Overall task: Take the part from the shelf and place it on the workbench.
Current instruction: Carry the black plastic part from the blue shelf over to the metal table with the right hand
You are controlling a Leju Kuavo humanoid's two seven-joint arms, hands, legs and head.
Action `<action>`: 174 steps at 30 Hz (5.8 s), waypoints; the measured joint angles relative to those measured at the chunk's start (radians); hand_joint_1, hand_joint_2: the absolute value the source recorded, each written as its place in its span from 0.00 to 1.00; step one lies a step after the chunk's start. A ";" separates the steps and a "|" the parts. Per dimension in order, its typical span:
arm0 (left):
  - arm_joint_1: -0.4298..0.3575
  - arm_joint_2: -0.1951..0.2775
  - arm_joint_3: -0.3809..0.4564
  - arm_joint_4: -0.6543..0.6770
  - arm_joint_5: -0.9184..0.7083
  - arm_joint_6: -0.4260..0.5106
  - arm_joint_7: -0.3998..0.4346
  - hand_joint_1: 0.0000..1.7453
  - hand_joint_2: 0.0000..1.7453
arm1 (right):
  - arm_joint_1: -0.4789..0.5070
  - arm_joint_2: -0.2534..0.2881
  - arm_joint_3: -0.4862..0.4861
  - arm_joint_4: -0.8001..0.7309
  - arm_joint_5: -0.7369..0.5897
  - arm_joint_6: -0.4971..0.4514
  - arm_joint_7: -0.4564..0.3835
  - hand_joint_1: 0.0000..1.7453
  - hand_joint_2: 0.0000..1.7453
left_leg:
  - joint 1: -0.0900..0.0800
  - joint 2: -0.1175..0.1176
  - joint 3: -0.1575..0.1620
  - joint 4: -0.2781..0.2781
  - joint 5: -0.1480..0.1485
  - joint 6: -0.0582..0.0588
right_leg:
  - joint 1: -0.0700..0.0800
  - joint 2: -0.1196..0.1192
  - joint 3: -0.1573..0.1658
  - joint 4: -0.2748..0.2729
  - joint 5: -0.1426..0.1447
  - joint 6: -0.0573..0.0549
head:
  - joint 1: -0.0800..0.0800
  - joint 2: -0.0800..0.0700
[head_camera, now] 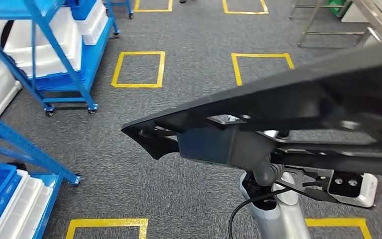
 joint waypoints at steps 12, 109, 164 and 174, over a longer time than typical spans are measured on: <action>-0.003 -0.005 0.006 0.000 0.020 0.005 0.006 0.00 0.00 | 0.000 -0.010 0.026 0.029 -0.003 -0.022 -0.003 0.92 1.00 | 0.009 -0.022 0.108 -0.261 0.137 0.033 | -0.011 0.024 -0.067 0.122 -0.060 0.055 | 0.000 0.000; -0.015 -0.029 0.028 0.000 0.010 -0.007 0.021 0.00 0.00 | -0.084 -0.030 0.094 0.087 -0.035 -0.103 0.100 0.92 1.00 | 0.009 0.041 0.103 -0.258 0.127 0.039 | -0.017 -0.033 -0.146 0.269 -0.093 0.066 | 0.000 0.000; -0.015 -0.019 0.030 0.000 0.019 -0.058 0.034 0.00 0.00 | -0.084 -0.018 0.066 0.103 0.000 -0.103 0.109 0.92 1.00 | 0.006 -0.010 0.082 -0.262 0.146 0.041 | -0.005 -0.022 0.017 0.063 -0.085 0.056 | 0.000 0.000; -0.011 -0.018 0.030 0.000 0.019 -0.059 0.030 0.00 0.00 | -0.085 -0.017 0.065 0.115 0.000 -0.101 0.102 0.92 1.00 | 0.004 -0.014 0.160 -0.268 0.079 0.029 | -0.010 -0.033 -0.061 0.052 0.025 0.051 | 0.000 0.000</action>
